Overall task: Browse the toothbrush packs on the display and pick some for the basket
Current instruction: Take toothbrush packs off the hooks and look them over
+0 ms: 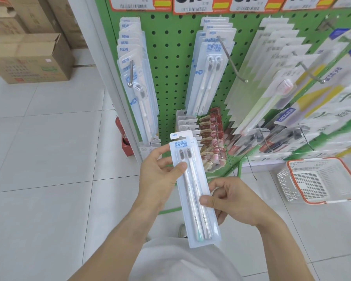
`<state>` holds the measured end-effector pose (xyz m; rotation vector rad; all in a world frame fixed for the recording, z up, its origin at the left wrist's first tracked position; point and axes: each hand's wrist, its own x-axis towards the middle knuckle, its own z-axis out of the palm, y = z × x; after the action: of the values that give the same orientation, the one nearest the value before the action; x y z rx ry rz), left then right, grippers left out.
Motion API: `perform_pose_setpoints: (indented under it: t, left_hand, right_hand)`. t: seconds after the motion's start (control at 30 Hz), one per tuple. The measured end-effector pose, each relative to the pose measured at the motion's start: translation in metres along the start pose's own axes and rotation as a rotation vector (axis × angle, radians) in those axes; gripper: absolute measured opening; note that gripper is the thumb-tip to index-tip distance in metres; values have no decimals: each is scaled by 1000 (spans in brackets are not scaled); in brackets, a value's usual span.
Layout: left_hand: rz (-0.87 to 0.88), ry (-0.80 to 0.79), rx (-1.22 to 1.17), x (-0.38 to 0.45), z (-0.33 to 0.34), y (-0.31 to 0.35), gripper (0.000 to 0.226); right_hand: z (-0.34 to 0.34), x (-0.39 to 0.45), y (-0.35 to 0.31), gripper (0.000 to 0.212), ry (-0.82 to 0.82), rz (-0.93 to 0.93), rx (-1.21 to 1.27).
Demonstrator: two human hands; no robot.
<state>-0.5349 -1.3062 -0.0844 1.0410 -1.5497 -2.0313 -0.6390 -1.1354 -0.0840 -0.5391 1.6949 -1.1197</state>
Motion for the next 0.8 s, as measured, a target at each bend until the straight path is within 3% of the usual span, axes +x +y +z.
perform_pose_setpoints:
  t: [0.13,0.2,0.4,0.5,0.7,0.8]
  left_hand:
    - [7,18,15,1,2,-3,50]
    - [17,44,33,2,1,-5,49]
    - [139,125,197,0,0,-5,64]
    - [197,99,236,-7,5,-3,64]
    - [169,79,63,-12,11,8,74]
    - [143,81,-22,-11,10,8,64]
  right_hand:
    - [-8,-6,-1,10,-167,4,-50]
    - [-10,-6,0,20,-177,-1,-46]
    - [-6,1,9,27,20,-16,-147]
    - [0,1,-1,25,96,-116,-246]
    - [9,4,-7,36,198,-294,-324]
    - [8,5,-6,41,238,-310,-358]
